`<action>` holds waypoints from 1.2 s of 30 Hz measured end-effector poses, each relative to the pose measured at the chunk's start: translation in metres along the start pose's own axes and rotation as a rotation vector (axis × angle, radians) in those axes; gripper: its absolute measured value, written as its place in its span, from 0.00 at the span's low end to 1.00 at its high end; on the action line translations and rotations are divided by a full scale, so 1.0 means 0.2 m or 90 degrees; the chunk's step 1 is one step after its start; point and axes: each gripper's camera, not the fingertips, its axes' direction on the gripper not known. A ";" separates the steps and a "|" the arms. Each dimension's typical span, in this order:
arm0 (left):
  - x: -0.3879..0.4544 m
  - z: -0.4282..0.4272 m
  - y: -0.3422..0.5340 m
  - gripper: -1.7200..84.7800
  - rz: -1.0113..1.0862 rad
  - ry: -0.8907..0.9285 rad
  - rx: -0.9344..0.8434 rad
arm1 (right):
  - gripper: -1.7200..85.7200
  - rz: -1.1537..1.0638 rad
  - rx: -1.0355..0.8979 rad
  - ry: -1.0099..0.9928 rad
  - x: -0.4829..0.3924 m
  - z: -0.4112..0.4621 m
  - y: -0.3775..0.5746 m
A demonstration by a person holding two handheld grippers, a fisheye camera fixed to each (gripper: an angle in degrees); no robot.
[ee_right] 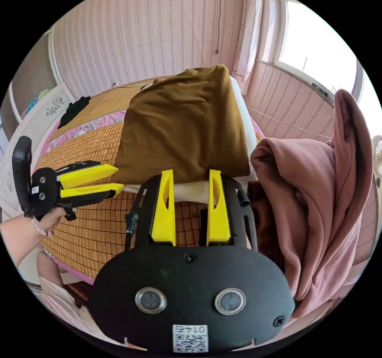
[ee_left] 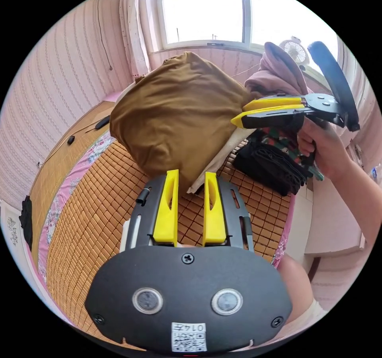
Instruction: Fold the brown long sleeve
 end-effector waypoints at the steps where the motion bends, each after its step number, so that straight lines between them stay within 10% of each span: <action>1: 0.00 0.01 -0.01 0.11 -0.001 -0.014 -0.011 | 0.10 0.003 -0.008 0.013 0.00 -0.01 -0.02; 14: -0.08 -0.71 0.55 0.01 0.038 0.000 0.169 | 0.02 -0.130 0.166 -0.258 -0.31 -0.98 0.25; 25: -0.46 -1.50 1.95 0.01 -0.223 -0.058 0.195 | 0.02 -0.316 0.143 -0.547 -1.73 -1.03 0.42; 32: -0.48 -1.89 2.35 0.01 -0.232 -0.148 0.250 | 0.02 -0.309 0.095 -0.525 -2.02 -0.83 0.46; 36: -0.49 -1.56 2.44 0.01 -0.241 0.058 0.162 | 0.02 -0.209 -0.064 -0.364 -1.98 -0.26 0.57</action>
